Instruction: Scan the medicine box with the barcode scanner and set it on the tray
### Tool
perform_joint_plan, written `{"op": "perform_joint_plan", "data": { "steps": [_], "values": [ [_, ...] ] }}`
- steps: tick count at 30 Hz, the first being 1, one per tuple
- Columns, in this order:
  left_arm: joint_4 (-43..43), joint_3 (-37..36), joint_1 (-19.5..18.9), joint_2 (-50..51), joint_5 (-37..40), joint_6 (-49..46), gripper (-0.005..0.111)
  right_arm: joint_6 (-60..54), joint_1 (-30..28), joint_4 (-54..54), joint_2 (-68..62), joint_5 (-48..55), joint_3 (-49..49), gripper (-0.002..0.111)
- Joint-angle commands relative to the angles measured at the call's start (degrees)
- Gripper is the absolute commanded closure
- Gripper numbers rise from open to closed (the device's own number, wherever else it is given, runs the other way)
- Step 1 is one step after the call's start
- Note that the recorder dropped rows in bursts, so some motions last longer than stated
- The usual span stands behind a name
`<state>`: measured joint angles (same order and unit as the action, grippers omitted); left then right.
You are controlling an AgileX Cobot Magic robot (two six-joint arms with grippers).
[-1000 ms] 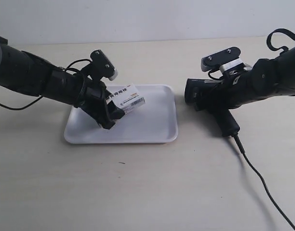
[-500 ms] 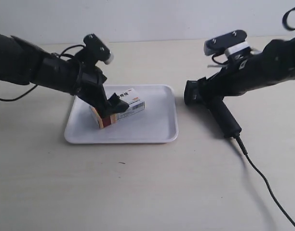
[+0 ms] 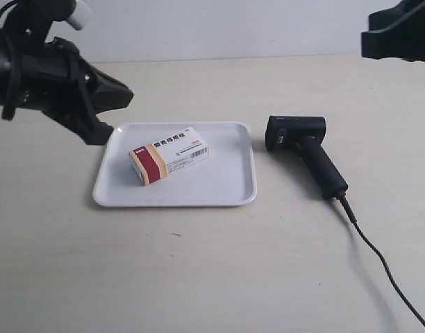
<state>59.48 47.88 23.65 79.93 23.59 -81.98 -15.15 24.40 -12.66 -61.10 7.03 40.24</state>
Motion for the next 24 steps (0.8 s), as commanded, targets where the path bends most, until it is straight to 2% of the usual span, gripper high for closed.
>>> {"op": "perform_joint_plan", "data": {
  "steps": [1,6,13,19,22,24],
  "values": [
    [6.97,-7.7,0.28,-9.95,-4.65,-0.14,0.105,0.66,0.22,-1.38,9.6,-9.74,-8.15,0.108],
    [14.45,-19.33,0.28,-23.86,-10.59,-0.26,0.105,2.93,0.22,-4.51,16.31,-10.16,-15.1,0.108],
    [19.59,-33.86,0.28,-44.68,-11.54,-0.26,0.105,3.23,0.22,-4.7,18.42,-8.88,-16.94,0.108],
    [19.35,-38.34,0.28,-57.16,-9.19,-0.26,0.105,3.23,0.22,-4.7,18.42,-8.88,-16.94,0.108],
    [19.21,-38.57,0.28,-60.13,-9.19,-0.26,0.105,3.23,0.22,-4.7,18.42,-8.88,-16.94,0.108],
    [18.47,-38.73,0.13,-62.11,-12.25,-4.66,0.105,3.23,0.22,-4.7,18.42,-8.88,-16.94,0.108]
  ]
}}
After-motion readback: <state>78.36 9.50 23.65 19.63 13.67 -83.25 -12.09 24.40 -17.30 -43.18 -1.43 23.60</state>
